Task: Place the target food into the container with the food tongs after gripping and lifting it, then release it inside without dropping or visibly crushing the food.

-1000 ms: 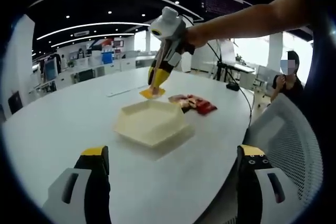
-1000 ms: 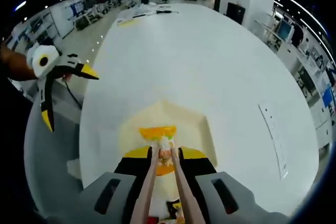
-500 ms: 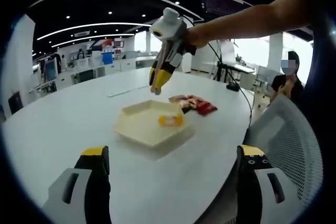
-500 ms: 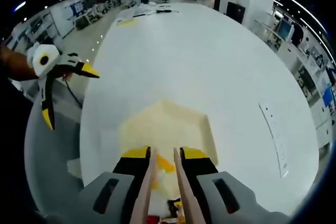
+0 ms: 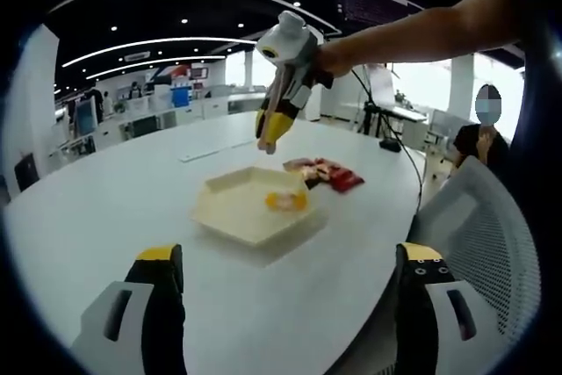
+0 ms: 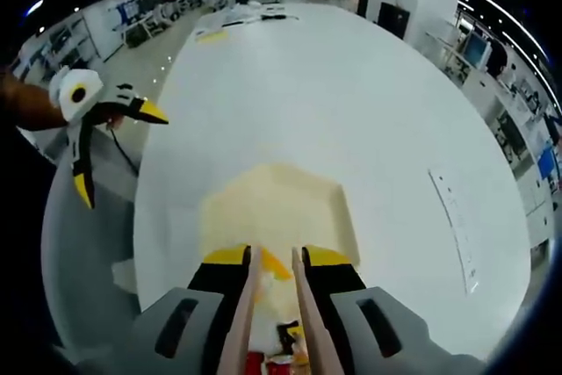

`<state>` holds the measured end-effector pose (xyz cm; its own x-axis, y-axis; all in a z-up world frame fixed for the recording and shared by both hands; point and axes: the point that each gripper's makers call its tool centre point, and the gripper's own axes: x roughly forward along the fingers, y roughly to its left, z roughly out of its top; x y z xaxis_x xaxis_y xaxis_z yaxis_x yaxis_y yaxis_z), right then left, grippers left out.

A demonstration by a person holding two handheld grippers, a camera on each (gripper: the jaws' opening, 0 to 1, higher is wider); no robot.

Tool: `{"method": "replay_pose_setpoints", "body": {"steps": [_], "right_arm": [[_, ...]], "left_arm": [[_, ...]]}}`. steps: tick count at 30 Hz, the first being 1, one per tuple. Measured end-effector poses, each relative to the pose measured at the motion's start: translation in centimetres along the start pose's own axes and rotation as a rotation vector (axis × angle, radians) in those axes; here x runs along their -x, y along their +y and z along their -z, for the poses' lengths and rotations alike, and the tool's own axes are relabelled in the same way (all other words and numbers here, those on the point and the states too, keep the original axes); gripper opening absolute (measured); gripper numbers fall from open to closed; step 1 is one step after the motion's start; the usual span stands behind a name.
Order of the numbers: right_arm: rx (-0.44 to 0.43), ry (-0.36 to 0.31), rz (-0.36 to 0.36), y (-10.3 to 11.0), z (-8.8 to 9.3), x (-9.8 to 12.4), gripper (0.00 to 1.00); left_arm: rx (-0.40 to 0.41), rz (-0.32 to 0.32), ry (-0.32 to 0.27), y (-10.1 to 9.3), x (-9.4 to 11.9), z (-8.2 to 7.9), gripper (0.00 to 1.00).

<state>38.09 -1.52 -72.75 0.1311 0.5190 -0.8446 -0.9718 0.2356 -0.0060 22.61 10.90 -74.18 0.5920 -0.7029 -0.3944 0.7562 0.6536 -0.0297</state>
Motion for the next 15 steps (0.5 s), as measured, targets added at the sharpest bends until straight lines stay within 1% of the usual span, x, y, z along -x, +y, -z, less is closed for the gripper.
{"method": "replay_pose_setpoints", "body": {"steps": [11,15], "right_arm": [[-0.006,0.011,0.011,-0.1,2.1,1.2,0.23],[-0.016,0.016,0.017,-0.4,3.2,1.6,0.23]], "left_arm": [[0.0,0.001,0.008,0.0,-0.1,0.2,0.98],[-0.001,0.003,0.013,0.0,-0.1,0.3,0.97]]}}
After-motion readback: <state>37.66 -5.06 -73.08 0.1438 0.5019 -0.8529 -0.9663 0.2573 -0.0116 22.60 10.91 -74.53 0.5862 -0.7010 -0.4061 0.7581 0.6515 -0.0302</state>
